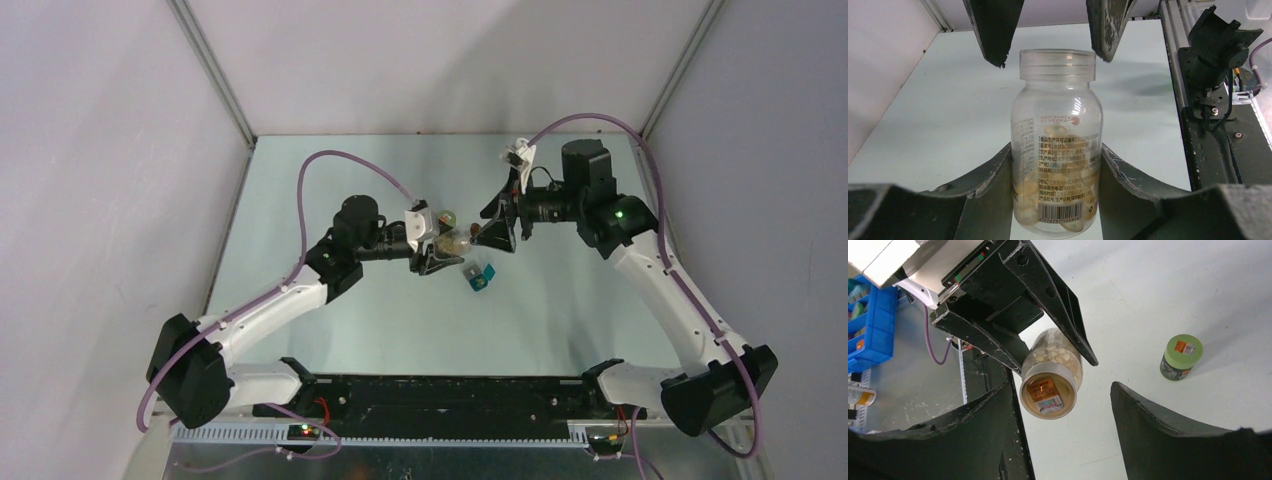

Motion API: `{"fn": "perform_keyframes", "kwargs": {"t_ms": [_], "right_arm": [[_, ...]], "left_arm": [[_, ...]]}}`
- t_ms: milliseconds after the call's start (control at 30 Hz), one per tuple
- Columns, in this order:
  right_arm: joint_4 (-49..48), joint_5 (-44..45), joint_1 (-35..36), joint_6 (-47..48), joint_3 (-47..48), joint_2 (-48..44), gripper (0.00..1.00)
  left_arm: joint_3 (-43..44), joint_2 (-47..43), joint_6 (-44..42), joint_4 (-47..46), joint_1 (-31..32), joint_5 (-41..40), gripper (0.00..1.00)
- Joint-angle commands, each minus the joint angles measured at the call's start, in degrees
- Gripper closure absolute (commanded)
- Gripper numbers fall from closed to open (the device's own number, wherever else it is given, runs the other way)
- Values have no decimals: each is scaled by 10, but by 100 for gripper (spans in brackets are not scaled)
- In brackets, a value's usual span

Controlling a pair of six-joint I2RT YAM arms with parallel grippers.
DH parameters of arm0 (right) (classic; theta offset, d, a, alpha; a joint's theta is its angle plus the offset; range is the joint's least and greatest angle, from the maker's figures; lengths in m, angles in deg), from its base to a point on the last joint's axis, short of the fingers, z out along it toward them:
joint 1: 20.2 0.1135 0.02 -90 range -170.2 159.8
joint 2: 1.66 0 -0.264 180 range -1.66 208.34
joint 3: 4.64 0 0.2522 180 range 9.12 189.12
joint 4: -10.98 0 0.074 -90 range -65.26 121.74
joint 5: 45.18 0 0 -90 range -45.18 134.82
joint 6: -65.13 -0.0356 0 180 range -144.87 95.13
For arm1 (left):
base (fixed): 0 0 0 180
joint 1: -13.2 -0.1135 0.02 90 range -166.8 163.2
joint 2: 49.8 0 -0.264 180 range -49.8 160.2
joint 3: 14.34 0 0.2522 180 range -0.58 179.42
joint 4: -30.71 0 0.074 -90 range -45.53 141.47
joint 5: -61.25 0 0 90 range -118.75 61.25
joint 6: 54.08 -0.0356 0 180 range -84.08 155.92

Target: Sort the pills into containers

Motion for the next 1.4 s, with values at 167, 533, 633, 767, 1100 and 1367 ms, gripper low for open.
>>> {"fn": "perform_keyframes", "kwargs": {"t_ms": [167, 533, 633, 767, 1100, 1367], "right_arm": [[-80, 90, 22, -83, 4, 12, 49], [-156, 297, 67, -417, 4, 26, 69], [-145, 369, 79, -486, 13, 33, 63], [-122, 342, 78, -417, 44, 42, 29], [-44, 5, -1, -62, 18, -16, 14], [46, -5, 5, 57, 21, -32, 14]], "left_arm": [[16, -11, 3, -36, 2, 18, 100], [-3, -23, 11, -73, 2, -49, 100], [-7, -23, 13, -76, 3, -68, 100], [-6, -23, 19, -69, 3, -72, 100], [-5, -27, 27, -57, 3, -30, 100], [10, -16, 46, -60, 2, 33, 100]]}}
